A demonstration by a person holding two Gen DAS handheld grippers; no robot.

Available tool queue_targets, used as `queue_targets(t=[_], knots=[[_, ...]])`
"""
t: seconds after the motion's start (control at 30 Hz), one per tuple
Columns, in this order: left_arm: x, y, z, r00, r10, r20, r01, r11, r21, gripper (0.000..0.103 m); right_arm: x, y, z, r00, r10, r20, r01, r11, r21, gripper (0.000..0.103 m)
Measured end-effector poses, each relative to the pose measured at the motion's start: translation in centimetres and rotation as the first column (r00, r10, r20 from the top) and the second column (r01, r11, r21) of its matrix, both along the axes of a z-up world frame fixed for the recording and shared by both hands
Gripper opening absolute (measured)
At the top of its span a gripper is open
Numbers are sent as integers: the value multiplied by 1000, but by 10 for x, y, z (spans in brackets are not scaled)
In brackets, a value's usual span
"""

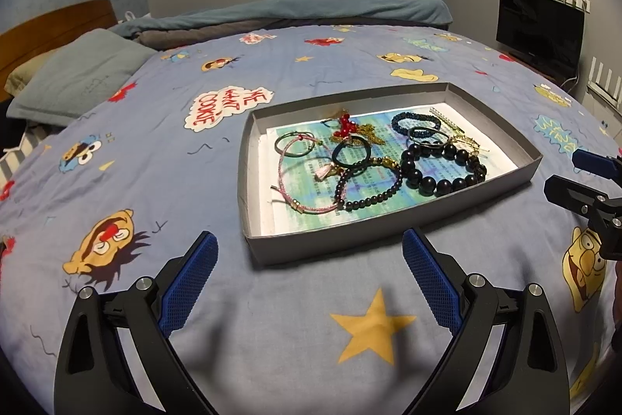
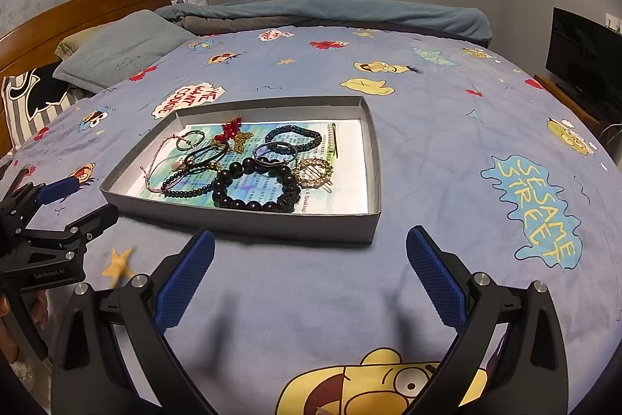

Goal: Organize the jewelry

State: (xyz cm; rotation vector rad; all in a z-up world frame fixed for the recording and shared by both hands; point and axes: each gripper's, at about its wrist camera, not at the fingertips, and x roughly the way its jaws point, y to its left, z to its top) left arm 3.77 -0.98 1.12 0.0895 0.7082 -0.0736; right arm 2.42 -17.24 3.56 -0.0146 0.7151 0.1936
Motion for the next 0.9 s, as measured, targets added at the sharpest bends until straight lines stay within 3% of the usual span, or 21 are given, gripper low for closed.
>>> queue_targets(t=[0.6,0.8,0.9], knots=[[2,6,-1,1000,5,16,-5,1000,4,95,0,-1,-4,1000,-1,-7,1,1000,-3,98],[6,14,-3,1000,22,-14,-22,1000,-11,96,4,-5,-9,1000,-15,-4,15,1000,-15,98],[9,26,-1,999,42,18,-43,999,23,96,11,-18,-13,999,-45,27,46,999,-17,98]])
